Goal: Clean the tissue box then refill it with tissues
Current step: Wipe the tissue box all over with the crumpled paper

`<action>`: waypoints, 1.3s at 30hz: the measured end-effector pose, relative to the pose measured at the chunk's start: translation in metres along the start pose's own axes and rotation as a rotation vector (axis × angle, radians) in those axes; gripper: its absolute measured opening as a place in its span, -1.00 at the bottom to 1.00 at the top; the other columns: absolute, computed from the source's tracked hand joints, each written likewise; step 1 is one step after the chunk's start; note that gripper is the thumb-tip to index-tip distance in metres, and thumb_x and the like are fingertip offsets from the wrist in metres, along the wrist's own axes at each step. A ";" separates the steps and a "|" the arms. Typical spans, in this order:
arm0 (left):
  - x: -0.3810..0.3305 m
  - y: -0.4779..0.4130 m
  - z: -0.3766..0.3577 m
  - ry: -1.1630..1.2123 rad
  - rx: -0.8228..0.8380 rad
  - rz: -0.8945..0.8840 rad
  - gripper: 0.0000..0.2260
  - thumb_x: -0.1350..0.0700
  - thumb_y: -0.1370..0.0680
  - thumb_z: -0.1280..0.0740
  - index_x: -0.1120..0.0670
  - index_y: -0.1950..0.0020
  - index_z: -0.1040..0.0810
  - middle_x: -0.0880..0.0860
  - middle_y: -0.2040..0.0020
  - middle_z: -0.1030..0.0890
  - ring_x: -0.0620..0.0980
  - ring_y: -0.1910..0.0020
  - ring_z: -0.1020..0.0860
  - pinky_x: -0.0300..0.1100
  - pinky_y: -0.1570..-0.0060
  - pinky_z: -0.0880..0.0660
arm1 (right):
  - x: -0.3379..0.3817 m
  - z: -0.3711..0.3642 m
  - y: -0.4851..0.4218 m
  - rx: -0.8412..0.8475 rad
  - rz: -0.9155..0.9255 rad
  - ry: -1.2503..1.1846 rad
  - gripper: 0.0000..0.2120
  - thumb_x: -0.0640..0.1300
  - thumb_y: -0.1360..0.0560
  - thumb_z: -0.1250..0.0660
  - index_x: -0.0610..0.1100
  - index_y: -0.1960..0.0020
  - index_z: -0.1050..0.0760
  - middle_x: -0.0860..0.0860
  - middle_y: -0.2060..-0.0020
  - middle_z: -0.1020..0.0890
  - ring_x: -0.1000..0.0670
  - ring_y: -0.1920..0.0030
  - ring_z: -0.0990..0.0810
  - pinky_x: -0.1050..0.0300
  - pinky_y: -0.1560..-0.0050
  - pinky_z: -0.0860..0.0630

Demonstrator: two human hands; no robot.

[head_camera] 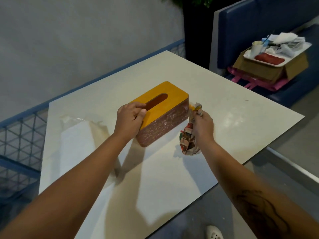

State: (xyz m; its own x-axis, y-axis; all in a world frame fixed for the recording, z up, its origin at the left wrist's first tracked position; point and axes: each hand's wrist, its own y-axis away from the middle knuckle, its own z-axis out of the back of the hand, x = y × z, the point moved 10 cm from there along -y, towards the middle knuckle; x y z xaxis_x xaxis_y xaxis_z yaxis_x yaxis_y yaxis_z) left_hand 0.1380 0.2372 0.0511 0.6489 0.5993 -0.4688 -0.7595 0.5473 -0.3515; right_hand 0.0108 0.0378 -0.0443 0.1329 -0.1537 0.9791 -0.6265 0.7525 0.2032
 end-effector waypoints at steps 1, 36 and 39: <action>-0.003 0.000 0.001 -0.003 -0.008 -0.016 -0.54 -0.09 -0.50 -0.06 0.11 0.02 -0.69 0.00 -0.10 -0.64 0.03 -0.15 -0.52 0.05 -0.27 -0.30 | 0.002 0.001 -0.001 -0.014 0.010 0.001 -0.70 0.02 -0.57 -0.18 -0.13 0.24 -0.44 -0.09 0.29 -0.49 -0.02 0.39 -0.51 0.19 0.41 -0.52; 0.002 -0.004 -0.003 0.016 -0.021 -0.003 -0.53 -0.04 -0.54 -0.05 0.21 0.13 -0.67 0.15 -0.07 -0.64 0.10 -0.20 -0.49 0.16 -0.27 -0.32 | -0.008 -0.003 -0.001 -0.135 -0.069 0.158 -0.63 -0.25 -0.55 -0.13 -0.15 0.43 -0.22 -0.10 0.49 -0.33 -0.07 0.45 -0.30 0.11 0.39 -0.17; -0.001 -0.001 -0.001 -0.006 -0.019 -0.011 -0.60 0.03 -0.60 -0.12 0.23 0.10 -0.67 0.16 -0.09 -0.63 0.11 -0.20 -0.48 0.15 -0.29 -0.30 | -0.009 -0.011 0.002 -0.146 -0.064 0.170 -0.66 -0.23 -0.55 -0.13 -0.17 0.40 -0.24 -0.13 0.43 -0.34 -0.07 0.35 -0.32 0.05 0.30 -0.19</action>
State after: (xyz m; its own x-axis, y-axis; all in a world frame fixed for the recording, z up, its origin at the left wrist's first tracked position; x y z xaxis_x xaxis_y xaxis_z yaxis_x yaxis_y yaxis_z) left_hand 0.1381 0.2353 0.0513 0.6573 0.5970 -0.4599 -0.7531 0.5426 -0.3721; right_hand 0.0164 0.0476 -0.0523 0.3041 -0.1035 0.9470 -0.4964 0.8313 0.2502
